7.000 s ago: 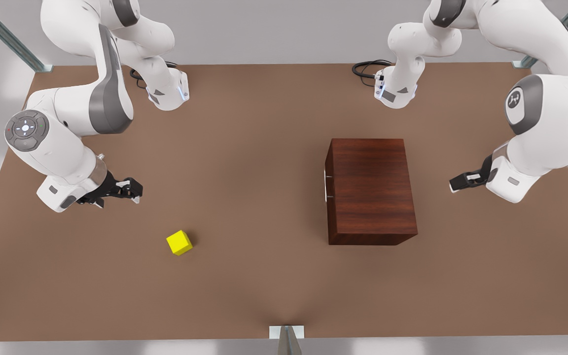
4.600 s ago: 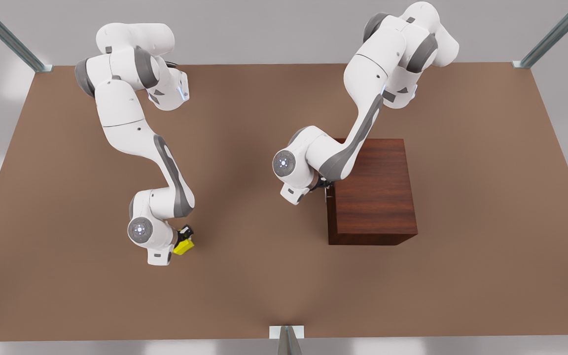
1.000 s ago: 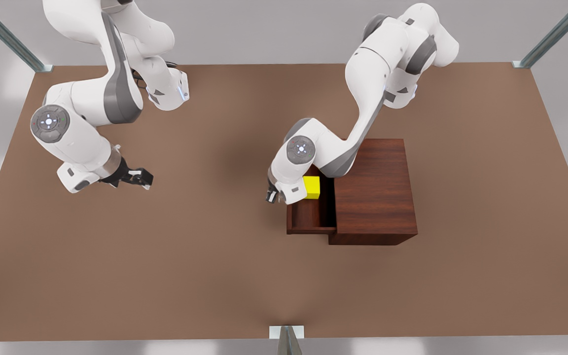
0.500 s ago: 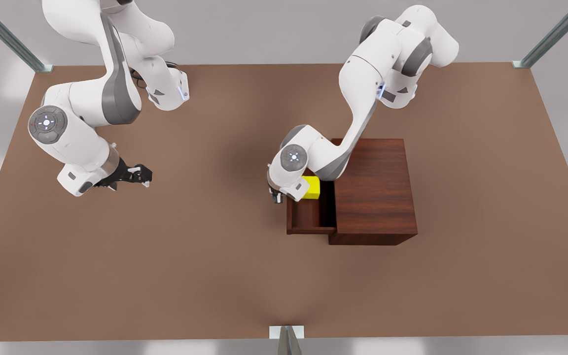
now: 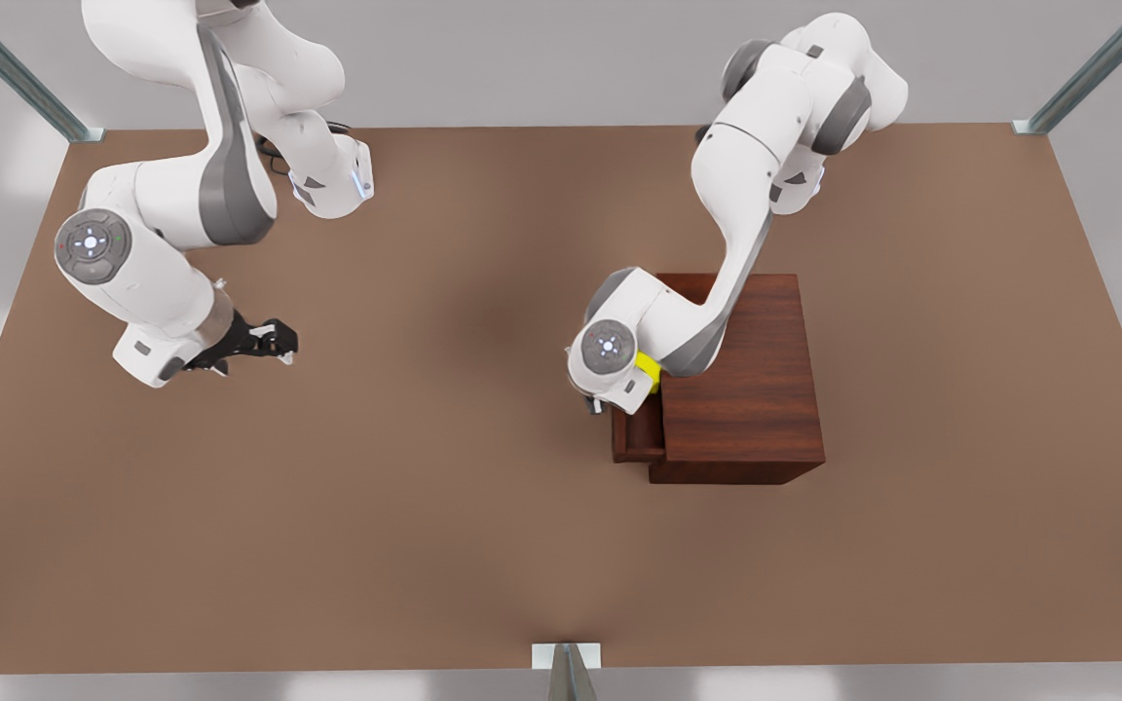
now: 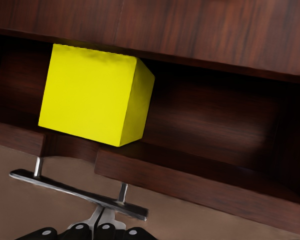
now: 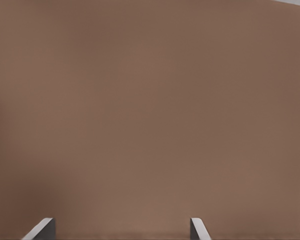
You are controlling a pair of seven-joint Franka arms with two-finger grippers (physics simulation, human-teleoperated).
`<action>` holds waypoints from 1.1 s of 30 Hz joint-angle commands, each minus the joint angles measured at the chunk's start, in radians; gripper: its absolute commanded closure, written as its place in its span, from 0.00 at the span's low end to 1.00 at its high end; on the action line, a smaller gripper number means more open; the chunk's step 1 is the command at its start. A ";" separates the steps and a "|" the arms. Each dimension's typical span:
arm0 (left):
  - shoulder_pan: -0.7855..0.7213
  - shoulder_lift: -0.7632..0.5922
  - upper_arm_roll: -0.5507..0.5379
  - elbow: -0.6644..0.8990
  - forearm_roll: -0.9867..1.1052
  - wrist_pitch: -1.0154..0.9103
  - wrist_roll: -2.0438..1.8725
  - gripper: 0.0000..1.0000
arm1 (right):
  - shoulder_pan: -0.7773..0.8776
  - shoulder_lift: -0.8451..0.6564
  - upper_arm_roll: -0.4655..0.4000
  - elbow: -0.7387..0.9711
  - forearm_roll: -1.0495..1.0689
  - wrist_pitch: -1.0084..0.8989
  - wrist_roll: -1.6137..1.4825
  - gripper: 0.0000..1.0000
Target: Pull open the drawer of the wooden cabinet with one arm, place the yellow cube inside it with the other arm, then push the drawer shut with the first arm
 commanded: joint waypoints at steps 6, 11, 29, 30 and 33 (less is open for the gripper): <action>0.020 -0.007 0.000 -0.013 0.031 -0.105 0.181 0.79 | 0.004 -0.001 0.000 0.000 -0.001 -0.006 -0.047 0.00; 0.036 -0.019 0.002 -0.036 0.045 -0.117 0.232 0.79 | 0.004 -0.001 0.000 0.000 -0.001 -0.006 -0.047 0.00; 0.201 -0.264 -0.006 -0.015 -0.040 -0.260 0.831 0.00 | -0.017 0.020 -0.002 0.084 -0.032 -0.023 -0.053 0.00; 0.250 -0.290 -0.004 -0.015 -0.032 -0.278 1.048 0.00 | -0.019 0.023 -0.002 0.101 -0.030 -0.025 -0.056 0.00; 0.392 -0.356 -0.001 -0.015 0.052 -0.324 1.723 0.00 | -0.025 0.039 -0.007 0.142 -0.032 -0.025 -0.046 0.00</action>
